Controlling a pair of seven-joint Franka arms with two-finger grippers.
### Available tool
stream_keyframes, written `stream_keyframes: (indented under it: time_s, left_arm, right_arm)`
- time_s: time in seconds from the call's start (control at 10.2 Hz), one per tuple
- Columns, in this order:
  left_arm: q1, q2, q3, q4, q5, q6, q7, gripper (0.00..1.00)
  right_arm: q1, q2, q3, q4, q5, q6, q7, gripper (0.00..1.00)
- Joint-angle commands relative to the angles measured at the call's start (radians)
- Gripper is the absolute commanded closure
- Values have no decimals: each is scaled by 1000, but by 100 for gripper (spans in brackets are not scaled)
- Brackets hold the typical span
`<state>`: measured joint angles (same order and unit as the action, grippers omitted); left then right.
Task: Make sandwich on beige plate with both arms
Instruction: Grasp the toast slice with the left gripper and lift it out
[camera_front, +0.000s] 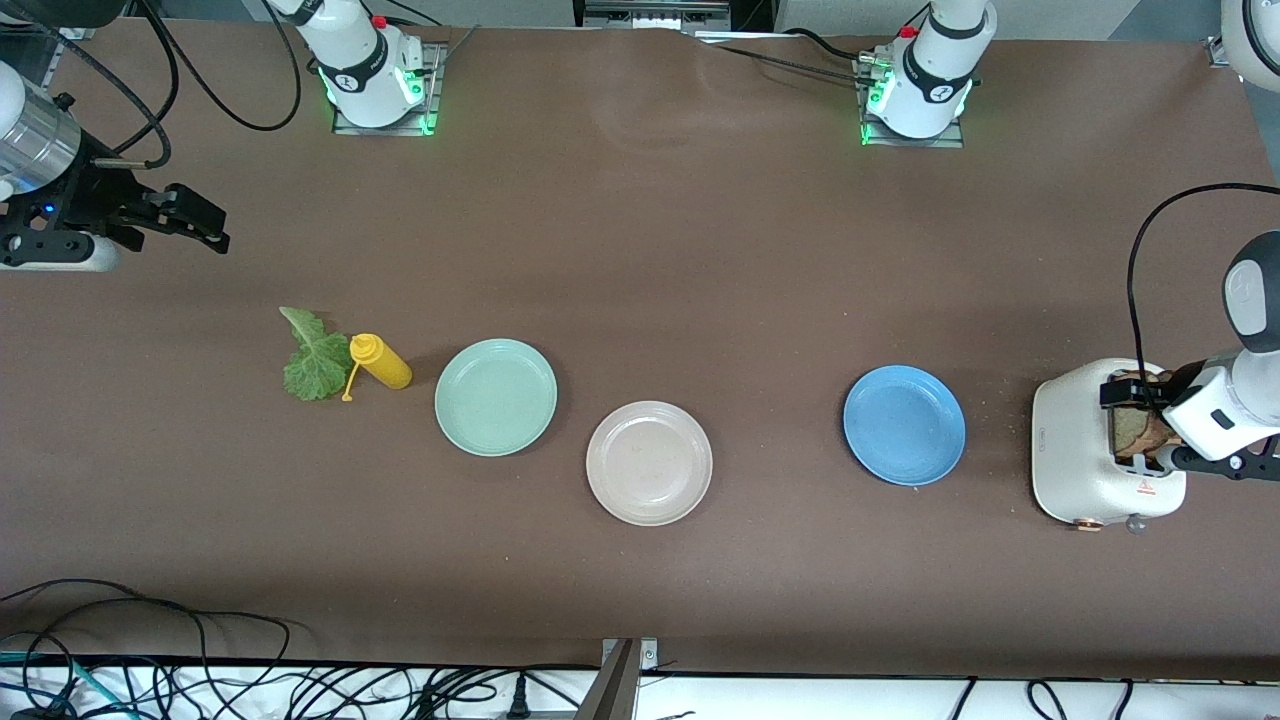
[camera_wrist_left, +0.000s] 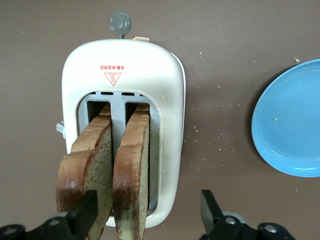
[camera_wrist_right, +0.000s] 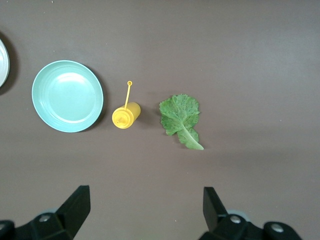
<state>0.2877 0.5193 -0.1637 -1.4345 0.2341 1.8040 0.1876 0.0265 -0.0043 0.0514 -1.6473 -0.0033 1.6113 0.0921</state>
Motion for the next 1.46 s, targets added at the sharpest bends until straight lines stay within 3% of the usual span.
stream_keyframes:
  time_s: [0.0,0.1,0.2,0.59,0.88,1.07,1.17,1.37]
  left_arm:
    - [5,-2,-5,0,27,-31,19,75]
    - [7,-2,-4,0,28,-31,18,94]
    - [8,-2,-4,2,30,-31,21,100]
    - [7,-47,0,28,28,-34,27,100]
    - [-5,-103,-22,170,8,-137,27,100]
    - [-9,-122,-92,252,-30,-262,4,100]
    - [-16,-122,-134,258,-79,-294,-85,100]
    - [-85,-108,-232,244,-172,-285,-468,100]
  right_arm:
    - [1,7,-2,18,0,-2,0,0]
    - [1,7,-2,18,0,-2,0,0]
    - [1,7,-2,18,0,-1,0,0]
    - [1,7,-2,18,0,-2,0,0]
    - [1,7,-2,18,0,-2,0,0]
    - [1,7,-2,18,0,-2,0,0]
    - [1,7,-2,18,0,-2,0,0]
    - [1,7,-2,18,0,-2,0,0]
